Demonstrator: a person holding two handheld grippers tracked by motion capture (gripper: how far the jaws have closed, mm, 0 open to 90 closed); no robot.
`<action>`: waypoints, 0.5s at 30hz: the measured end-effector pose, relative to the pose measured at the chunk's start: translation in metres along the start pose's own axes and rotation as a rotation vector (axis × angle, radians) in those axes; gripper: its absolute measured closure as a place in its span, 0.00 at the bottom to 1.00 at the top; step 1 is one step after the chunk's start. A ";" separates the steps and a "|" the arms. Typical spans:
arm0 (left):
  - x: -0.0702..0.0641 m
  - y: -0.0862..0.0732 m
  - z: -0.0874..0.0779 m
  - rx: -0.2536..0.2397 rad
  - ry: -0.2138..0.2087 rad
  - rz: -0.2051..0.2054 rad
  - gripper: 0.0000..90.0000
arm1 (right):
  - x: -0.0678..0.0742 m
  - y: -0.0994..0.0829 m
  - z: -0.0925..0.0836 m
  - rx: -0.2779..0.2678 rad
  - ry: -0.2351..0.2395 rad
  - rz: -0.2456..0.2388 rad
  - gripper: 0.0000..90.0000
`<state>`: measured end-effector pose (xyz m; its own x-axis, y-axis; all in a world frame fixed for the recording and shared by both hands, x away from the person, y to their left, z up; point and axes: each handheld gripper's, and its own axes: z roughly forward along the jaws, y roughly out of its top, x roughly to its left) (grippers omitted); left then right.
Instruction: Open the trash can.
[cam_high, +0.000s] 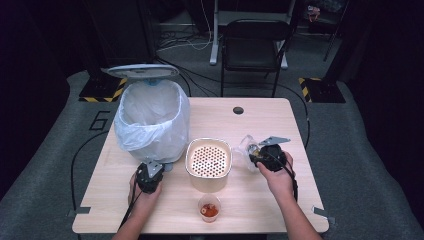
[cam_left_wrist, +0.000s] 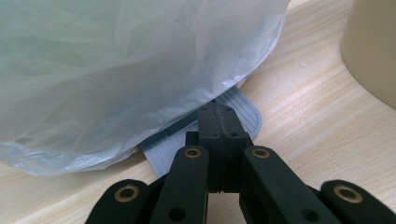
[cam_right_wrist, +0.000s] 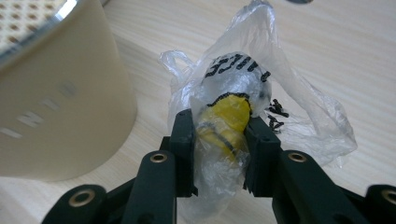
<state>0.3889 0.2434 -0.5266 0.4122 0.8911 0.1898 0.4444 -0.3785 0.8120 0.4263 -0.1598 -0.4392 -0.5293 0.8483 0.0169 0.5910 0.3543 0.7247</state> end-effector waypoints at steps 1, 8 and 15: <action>0.000 0.000 0.000 0.000 -0.001 -0.001 1.00 | -0.001 0.003 -0.004 -0.007 0.001 -0.009 0.77; 0.000 0.000 0.000 0.002 -0.003 -0.003 1.00 | -0.003 0.026 -0.036 -0.036 -0.003 -0.046 0.77; -0.001 0.000 0.000 0.004 0.005 0.011 1.00 | -0.004 0.052 -0.063 -0.066 0.000 -0.071 0.77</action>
<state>0.3885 0.2429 -0.5264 0.4126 0.8883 0.2015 0.4434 -0.3891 0.8075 0.4211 -0.1692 -0.3582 -0.5685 0.8219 -0.0364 0.5107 0.3872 0.7676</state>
